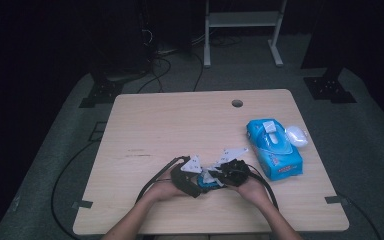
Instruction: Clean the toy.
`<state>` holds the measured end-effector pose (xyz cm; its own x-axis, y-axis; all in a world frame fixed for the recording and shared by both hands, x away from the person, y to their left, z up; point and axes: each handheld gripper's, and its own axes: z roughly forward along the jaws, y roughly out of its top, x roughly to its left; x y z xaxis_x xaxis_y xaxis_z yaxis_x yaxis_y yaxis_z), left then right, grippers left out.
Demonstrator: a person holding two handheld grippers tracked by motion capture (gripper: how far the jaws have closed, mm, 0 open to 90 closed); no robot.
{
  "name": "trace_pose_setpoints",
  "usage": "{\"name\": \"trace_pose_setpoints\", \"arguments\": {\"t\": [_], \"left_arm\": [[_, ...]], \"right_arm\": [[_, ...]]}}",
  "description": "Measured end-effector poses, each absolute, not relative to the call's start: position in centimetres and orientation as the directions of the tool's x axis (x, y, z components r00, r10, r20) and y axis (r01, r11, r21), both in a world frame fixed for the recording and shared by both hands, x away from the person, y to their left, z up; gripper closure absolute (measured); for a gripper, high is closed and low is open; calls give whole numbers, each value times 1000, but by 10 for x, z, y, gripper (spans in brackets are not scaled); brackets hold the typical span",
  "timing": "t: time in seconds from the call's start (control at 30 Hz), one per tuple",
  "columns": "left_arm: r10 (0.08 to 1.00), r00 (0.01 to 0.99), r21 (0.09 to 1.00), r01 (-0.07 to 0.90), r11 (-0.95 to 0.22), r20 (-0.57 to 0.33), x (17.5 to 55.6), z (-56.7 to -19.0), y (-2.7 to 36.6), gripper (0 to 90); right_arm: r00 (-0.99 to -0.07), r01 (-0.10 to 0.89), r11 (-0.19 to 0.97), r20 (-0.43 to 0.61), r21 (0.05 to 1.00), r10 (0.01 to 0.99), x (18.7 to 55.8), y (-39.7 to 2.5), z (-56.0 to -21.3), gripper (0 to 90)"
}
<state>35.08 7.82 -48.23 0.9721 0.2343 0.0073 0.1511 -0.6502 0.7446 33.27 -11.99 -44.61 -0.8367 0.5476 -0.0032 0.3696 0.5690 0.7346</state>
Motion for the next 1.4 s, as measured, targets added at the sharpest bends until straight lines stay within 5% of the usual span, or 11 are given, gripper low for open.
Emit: {"name": "trace_pose_setpoints", "arguments": {"t": [0.5, 0.8, 1.4], "left_arm": [[231, 973, 746, 150, -649, 6, 351, -483, 78, 244], [230, 973, 746, 148, -649, 7, 351, -483, 79, 244], [229, 973, 746, 146, -650, 9, 351, -482, 79, 244]], "right_arm": [[-780, 420, 522, 2, 743, 625, 339, -145, -442, 823], [-816, 371, 565, -31, 736, 577, 335, -126, -443, 822], [-757, 436, 556, -46, 708, 652, 339, -170, -444, 821]]}}
